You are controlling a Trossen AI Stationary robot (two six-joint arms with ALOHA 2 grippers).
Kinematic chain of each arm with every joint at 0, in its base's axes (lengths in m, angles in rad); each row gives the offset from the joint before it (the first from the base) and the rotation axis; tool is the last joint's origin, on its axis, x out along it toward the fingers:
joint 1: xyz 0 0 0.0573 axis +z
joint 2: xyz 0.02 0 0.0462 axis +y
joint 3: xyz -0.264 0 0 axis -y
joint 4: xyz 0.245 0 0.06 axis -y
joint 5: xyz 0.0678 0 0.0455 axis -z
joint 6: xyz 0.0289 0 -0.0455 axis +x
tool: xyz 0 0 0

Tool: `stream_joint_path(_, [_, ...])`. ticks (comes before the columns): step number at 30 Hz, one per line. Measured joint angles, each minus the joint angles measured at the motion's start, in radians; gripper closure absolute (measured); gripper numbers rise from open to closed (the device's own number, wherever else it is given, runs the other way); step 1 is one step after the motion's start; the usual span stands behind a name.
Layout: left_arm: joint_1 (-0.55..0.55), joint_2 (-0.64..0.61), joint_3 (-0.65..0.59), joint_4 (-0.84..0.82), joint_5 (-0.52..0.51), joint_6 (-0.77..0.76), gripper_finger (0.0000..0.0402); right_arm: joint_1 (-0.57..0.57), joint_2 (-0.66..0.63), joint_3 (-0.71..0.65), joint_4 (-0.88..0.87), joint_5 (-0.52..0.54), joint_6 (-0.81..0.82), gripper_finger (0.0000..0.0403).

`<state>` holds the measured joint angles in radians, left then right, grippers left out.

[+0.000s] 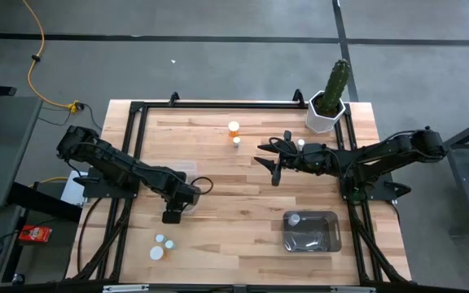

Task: Pick and place medicine bottles into bin by pill shape (circle, oval)
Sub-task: Put the top right blue tablet bottle into the black bin

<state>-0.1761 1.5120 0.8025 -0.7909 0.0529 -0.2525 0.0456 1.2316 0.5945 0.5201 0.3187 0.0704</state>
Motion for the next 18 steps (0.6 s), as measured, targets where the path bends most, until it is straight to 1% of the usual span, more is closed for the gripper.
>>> stream_joint_path(8, [0.0, -0.001, 0.073, -0.094, -0.004, 0.038, 0.0324, 0.0, 0.0, 0.0, -0.002, 0.0, 0.0, 0.021])
stream_joint_path(14, [0.0, -0.001, 0.143, -0.229, -0.088, 0.039, 0.0324, 0.0, 0.0, 0.0, -0.002, 0.0, 0.0, 0.021])
stream_joint_path(18, [0.0, -0.004, 0.19, -0.317, -0.123, 0.039, 0.0324, 0.0, 0.0, 0.0, -0.003, 0.0, 0.0, 0.021])
